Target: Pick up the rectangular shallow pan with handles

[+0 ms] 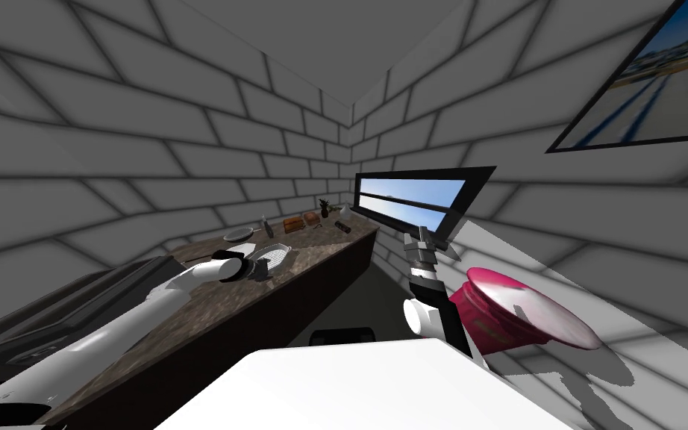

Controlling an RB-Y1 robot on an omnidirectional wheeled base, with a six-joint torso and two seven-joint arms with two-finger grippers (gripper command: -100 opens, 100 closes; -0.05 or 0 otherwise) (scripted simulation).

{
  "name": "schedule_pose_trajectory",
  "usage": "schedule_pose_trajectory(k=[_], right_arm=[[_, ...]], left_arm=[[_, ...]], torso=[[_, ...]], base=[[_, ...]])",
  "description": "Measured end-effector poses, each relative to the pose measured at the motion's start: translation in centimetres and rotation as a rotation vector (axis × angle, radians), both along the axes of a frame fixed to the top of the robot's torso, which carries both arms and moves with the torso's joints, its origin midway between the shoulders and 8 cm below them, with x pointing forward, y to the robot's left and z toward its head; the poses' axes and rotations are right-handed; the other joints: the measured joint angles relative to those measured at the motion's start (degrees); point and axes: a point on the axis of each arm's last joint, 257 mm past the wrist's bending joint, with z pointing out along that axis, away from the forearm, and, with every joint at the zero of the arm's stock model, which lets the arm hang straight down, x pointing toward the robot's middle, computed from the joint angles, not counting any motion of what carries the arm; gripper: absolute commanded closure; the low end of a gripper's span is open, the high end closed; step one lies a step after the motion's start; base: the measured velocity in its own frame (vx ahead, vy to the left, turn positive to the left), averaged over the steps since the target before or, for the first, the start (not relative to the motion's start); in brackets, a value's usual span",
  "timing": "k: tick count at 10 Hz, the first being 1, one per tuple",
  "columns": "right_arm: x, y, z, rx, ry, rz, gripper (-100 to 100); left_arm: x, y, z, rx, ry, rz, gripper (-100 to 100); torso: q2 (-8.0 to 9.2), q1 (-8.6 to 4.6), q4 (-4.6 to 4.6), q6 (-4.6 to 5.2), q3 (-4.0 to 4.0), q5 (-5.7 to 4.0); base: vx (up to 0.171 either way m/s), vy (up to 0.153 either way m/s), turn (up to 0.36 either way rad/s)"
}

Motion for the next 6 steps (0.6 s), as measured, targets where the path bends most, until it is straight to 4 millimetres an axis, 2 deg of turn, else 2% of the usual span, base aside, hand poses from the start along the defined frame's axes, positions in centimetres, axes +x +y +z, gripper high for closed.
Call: schedule_pose_trajectory(k=[1, 3, 6], right_arm=[[0.0, 0.0, 0.0, 0.000, 0.000, 0.000, 0], [0.0, 0.0, 0.0, 0.000, 0.000, 0.000, 0], [0.0, 0.0, 0.0, 0.000, 0.000, 0.000, 0]], left_arm=[[-0.2, 0.7, -0.4, 0.001, 0.008, 0.012, -100], [1.2, 0.9, 0.0, -0.004, -0.006, 0.001, -100], [1.9, 2.4, -0.1, -0.001, -0.008, 0.010, -100]], torso=[[-0.04, 0.09, -0.02, -0.01, -0.03, 0.03], [0.00, 0.02, -0.03, -0.01, -0.02, 0.02], [0.02, 0.03, -0.02, -0.02, 0.00, 0.02]], base=[[-0.028, -0.038, -0.021], [-0.034, -0.035, -0.007], [-0.034, -0.037, -0.010]])
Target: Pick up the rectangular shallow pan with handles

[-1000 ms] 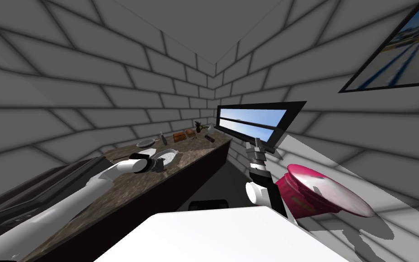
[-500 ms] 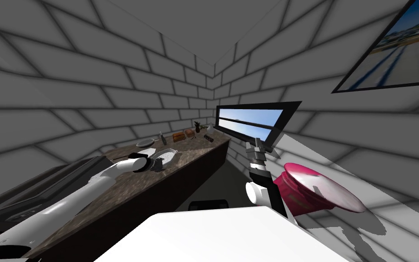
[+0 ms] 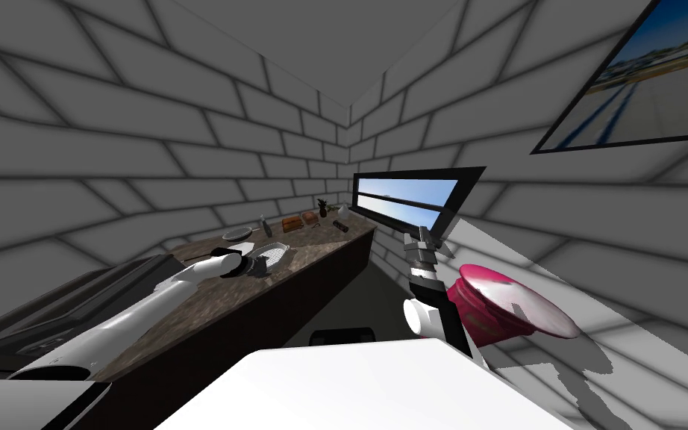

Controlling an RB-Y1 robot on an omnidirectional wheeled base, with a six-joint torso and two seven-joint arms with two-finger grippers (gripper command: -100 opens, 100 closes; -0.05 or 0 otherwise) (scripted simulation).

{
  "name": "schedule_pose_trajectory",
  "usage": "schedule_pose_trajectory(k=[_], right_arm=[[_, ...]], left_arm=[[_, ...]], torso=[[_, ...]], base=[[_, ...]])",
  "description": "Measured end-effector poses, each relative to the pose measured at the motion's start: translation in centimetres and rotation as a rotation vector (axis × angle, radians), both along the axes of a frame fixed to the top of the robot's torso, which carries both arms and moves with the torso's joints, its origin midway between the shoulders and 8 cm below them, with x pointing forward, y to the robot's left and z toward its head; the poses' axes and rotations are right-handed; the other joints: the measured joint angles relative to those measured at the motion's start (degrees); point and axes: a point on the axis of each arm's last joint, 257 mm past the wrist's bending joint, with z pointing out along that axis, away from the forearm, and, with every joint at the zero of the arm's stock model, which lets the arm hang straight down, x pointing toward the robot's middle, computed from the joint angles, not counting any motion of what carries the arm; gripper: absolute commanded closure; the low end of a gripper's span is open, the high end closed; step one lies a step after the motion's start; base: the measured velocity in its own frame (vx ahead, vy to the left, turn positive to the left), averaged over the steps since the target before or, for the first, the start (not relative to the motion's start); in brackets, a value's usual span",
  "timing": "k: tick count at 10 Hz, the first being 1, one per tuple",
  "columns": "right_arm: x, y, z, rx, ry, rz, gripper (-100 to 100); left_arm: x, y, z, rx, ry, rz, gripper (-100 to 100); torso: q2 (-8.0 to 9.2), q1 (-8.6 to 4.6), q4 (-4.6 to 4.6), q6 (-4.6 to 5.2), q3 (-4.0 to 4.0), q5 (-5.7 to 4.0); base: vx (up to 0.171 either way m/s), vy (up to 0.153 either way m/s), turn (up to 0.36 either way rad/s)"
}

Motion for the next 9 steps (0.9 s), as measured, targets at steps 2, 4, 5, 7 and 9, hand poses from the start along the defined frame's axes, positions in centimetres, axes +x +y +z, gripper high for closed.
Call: schedule_pose_trajectory(k=[2, 4, 5, 7, 9], right_arm=[[0.0, 0.0, 0.0, 0.000, 0.000, 0.000, 0], [0.0, 0.0, 0.0, 0.000, 0.000, 0.000, 0], [0.0, 0.0, 0.0, 0.000, 0.000, 0.000, 0], [0.0, 0.0, 0.0, 0.000, 0.000, 0.000, 0], [0.0, 0.0, 0.0, 0.000, 0.000, 0.000, 0]], left_arm=[[0.5, 0.4, 0.3, -0.005, -0.004, 0.005, -100], [0.9, 1.1, 0.4, 0.001, -0.008, 0.003, -100], [0.7, 1.8, 0.1, 0.001, 0.001, 0.019, -100], [1.7, 2.0, 0.5, 0.000, -0.016, 0.011, -100], [1.3, 3.0, 0.1, 0.002, -0.004, 0.030, -100]], torso=[[-0.02, 0.00, -0.01, 0.02, -0.02, 0.00], [-0.04, 0.06, -0.01, -0.01, -0.02, 0.01], [-0.10, 0.14, -0.02, -0.01, -0.06, 0.03], [-0.02, 0.01, 0.00, -0.01, -0.01, 0.00], [-0.10, 0.12, -0.02, -0.01, -0.06, 0.03]], base=[[-0.040, -0.045, -0.016], [-0.010, -0.012, 0.000], [-0.033, -0.027, -0.021], [-0.029, -0.039, -0.007], [-0.001, -0.005, 0.003]])
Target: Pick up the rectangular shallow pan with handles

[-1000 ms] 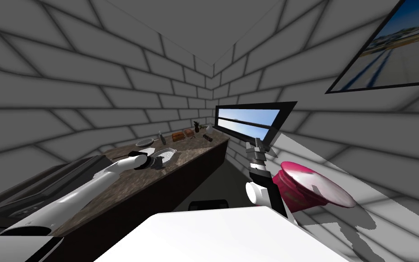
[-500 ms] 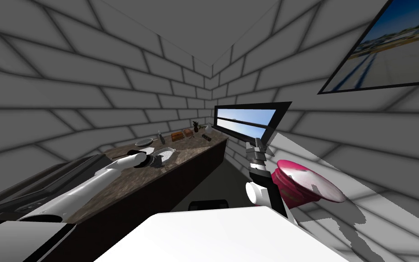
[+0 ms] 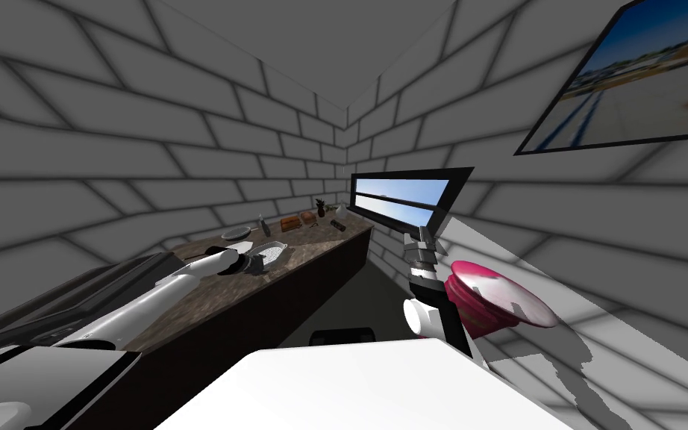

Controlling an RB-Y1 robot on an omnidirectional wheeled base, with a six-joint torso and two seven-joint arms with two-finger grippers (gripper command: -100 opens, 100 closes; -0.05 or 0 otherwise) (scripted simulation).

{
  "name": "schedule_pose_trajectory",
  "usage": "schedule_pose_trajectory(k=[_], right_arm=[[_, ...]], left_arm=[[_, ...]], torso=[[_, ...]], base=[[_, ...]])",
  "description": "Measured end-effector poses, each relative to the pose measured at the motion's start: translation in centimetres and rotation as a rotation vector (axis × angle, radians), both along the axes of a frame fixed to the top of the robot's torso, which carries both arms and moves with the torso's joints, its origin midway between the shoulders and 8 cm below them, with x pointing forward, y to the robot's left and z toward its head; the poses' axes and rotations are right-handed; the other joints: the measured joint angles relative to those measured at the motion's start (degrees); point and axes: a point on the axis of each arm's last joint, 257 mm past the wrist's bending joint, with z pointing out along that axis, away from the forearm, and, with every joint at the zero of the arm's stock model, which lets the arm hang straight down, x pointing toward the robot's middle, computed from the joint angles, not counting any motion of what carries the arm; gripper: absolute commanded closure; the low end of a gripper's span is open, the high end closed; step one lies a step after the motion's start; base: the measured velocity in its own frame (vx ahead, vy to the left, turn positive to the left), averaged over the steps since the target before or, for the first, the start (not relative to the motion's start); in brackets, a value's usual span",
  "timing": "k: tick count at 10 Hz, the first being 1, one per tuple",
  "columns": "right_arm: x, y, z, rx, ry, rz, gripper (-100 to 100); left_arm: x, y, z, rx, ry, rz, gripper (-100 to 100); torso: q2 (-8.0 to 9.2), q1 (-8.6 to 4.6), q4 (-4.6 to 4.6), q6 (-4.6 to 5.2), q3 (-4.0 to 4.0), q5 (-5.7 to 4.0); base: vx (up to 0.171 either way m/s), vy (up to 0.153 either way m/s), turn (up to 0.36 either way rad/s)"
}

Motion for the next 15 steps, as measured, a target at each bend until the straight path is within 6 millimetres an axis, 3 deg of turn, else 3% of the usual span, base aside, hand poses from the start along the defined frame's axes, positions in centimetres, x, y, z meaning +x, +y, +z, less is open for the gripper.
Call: schedule_pose_trajectory(k=[1, 5, 6, 7, 14, 15], right_arm=[[0.0, 0.0, 0.0, 0.000, 0.000, 0.000, 0], [0.0, 0.0, 0.0, 0.000, 0.000, 0.000, 0], [0.0, 0.0, 0.0, 0.000, 0.000, 0.000, 0], [0.0, 0.0, 0.0, 0.000, 0.000, 0.000, 0], [0.0, 0.0, 0.0, 0.000, 0.000, 0.000, 0], [0.0, 0.0, 0.0, 0.000, 0.000, 0.000, 0]], left_arm=[[0.0, 0.0, 0.0, 0.000, 0.000, 0.001, 100], [-0.1, 0.0, -0.1, 0.000, 0.003, -0.002, 100], [-0.1, 0.0, -0.1, 0.001, 0.003, -0.002, 0], [-0.1, 0.0, -0.1, 0.001, 0.003, -0.002, 100], [-3.2, -1.6, -1.2, 0.005, 0.040, 0.015, 100], [-2.9, -2.2, -1.0, 0.001, 0.036, 0.006, 100]], torso=[[-0.02, 0.03, -0.01, 0.01, -0.01, 0.01], [-0.04, 0.07, 0.02, -0.03, -0.01, 0.01], [-0.04, 0.07, 0.02, -0.03, -0.01, 0.01], [-0.03, 0.06, 0.02, -0.03, -0.01, 0.02], [-0.19, 0.65, -0.18, -0.33, -0.18, 0.22], [-0.16, 0.59, -0.15, -0.27, -0.15, 0.20]], base=[[0.000, 0.000, 0.000], [0.000, 0.000, 0.000], [0.000, 0.000, 0.000], [0.046, 0.053, 0.012], [0.037, 0.044, 0.014], [0.000, 0.000, 0.000]])
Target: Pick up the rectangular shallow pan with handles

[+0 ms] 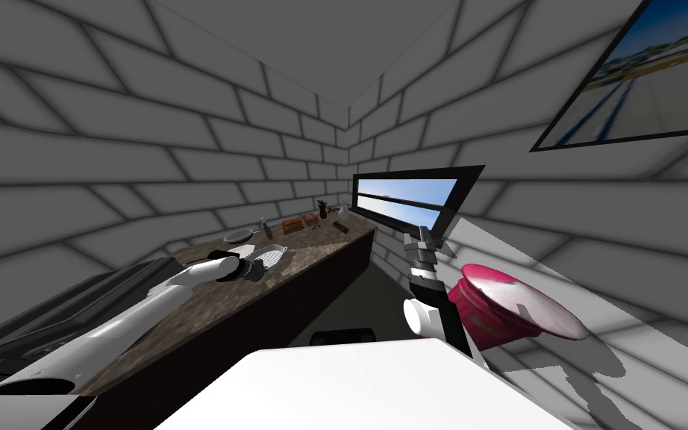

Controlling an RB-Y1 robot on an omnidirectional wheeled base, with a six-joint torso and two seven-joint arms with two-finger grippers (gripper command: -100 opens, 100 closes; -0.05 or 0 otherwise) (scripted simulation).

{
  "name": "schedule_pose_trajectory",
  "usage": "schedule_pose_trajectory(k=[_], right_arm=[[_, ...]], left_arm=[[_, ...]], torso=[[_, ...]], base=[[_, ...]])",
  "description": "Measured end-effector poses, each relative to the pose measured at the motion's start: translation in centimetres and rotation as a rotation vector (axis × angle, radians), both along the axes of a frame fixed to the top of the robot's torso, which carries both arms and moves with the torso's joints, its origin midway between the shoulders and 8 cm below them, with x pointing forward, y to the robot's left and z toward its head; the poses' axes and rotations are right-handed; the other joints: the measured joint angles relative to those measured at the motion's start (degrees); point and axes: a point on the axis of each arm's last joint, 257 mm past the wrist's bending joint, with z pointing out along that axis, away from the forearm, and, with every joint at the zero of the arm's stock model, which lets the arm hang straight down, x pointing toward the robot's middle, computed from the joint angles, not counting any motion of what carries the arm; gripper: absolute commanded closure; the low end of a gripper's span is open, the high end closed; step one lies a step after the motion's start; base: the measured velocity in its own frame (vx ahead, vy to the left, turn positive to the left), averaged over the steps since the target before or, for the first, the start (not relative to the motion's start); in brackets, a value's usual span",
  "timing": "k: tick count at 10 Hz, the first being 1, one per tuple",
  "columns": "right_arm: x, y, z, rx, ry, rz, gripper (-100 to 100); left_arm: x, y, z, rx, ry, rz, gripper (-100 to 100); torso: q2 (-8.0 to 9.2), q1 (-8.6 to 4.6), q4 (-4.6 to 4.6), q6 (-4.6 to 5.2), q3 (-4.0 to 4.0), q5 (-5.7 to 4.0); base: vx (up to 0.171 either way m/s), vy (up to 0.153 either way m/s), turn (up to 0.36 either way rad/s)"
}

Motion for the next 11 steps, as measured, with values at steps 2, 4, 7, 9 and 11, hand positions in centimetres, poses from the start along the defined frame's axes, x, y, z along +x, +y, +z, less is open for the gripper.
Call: schedule_pose_trajectory(k=[2, 4, 7, 9, 11], right_arm=[[0.0, 0.0, 0.0, 0.000, 0.000, 0.000, 0], [0.0, 0.0, 0.0, 0.000, 0.000, 0.000, 0], [0.0, 0.0, 0.0, 0.000, 0.000, 0.000, 0], [0.0, 0.0, 0.0, 0.000, 0.000, 0.000, 0], [0.0, 0.0, 0.0, 0.000, 0.000, 0.000, 0]], left_arm=[[-0.3, -0.7, 0.0, 0.005, -0.001, -0.007, 100], [-0.9, -1.1, -0.1, 0.001, 0.004, -0.003, 100], [-2.0, -1.7, -0.3, 0.007, 0.009, 0.001, 100], [-1.9, -3.0, 0.1, 0.001, -0.001, -0.017, 100], [-3.0, -3.1, 0.0, 0.007, 0.010, -0.004, 100]], torso=[[0.03, 0.05, -0.01, -0.11, 0.02, -0.02], [0.03, 0.13, -0.01, -0.09, 0.01, 0.00], [0.00, 0.30, -0.08, -0.22, -0.04, 0.04], [0.13, 0.19, -0.03, -0.15, 0.05, 0.01], [0.10, 0.31, -0.03, -0.20, 0.03, -0.01]], base=[[0.038, 0.037, 0.006], [0.013, 0.019, 0.012], [0.036, 0.035, 0.008], [0.010, 0.018, 0.004], [0.027, 0.035, 0.020]])
